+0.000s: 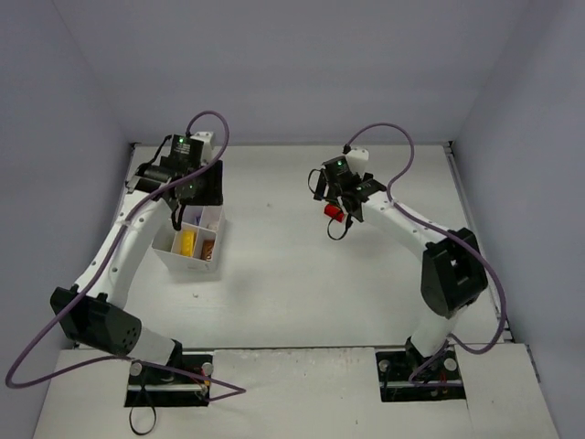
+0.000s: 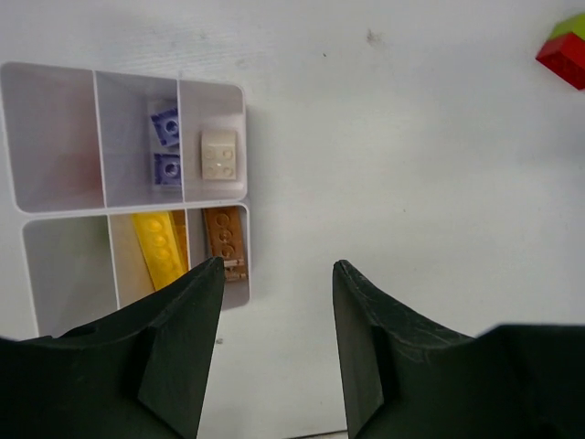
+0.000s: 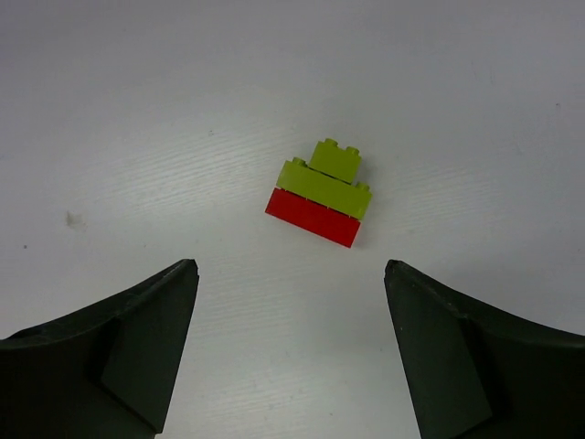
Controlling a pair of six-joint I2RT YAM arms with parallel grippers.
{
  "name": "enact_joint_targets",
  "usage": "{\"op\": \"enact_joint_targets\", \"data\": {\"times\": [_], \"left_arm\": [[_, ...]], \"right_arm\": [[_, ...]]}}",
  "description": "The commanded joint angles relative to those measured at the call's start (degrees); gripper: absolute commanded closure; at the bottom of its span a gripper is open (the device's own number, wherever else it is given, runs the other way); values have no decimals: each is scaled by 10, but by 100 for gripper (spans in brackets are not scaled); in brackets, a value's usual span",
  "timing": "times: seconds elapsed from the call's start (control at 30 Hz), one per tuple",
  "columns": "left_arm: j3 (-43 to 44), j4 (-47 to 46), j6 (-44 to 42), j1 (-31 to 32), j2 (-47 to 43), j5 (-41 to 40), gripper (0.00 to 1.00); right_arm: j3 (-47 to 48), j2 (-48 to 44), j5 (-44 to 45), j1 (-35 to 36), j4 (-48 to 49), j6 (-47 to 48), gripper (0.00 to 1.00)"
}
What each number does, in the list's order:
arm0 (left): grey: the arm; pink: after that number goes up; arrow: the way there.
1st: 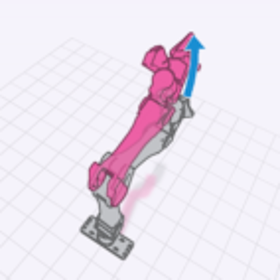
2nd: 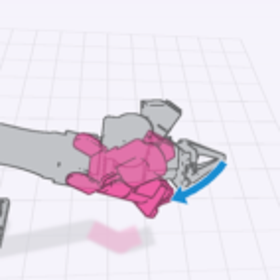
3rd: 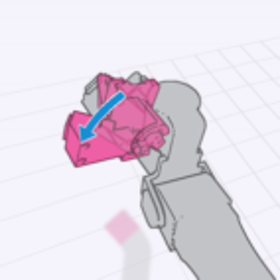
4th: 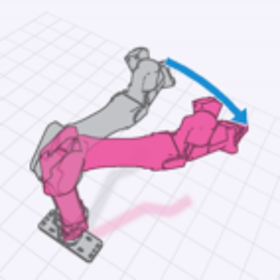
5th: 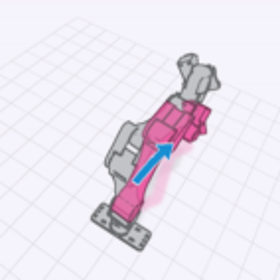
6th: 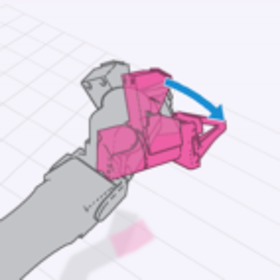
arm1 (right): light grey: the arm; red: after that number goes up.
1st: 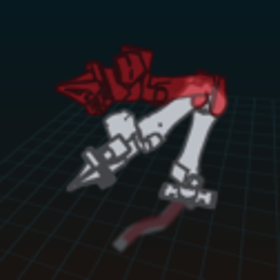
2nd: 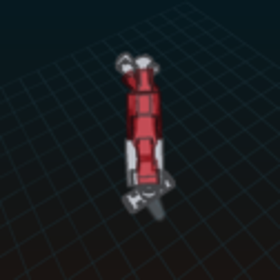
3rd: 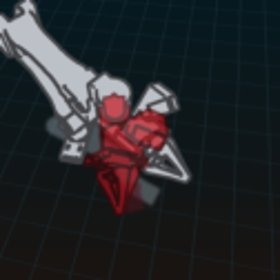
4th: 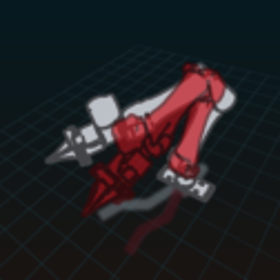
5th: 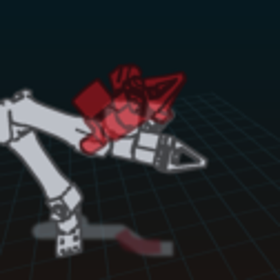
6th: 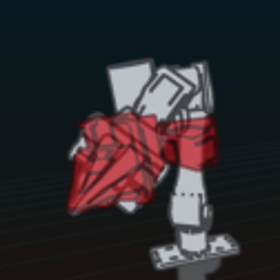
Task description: Sort the legos into containers by color
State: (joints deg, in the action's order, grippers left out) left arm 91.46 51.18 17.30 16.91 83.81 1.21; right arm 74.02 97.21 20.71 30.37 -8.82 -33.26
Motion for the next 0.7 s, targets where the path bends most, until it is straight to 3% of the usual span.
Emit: {"op": "enact_joint_targets", "data": {"times": [0.0,0.27,0.67], "left_arm": [[-23,5,22,14,-45,21,55],[-70,7,44,34,-97,47,55],[-94,4,56,62,-107,57,55]], "right_arm": [[72,53,57,-22,-38,-61,21],[190,192,64,-54,-81,-94,27],[227,279,30,-70,-87,-108,43]]}}
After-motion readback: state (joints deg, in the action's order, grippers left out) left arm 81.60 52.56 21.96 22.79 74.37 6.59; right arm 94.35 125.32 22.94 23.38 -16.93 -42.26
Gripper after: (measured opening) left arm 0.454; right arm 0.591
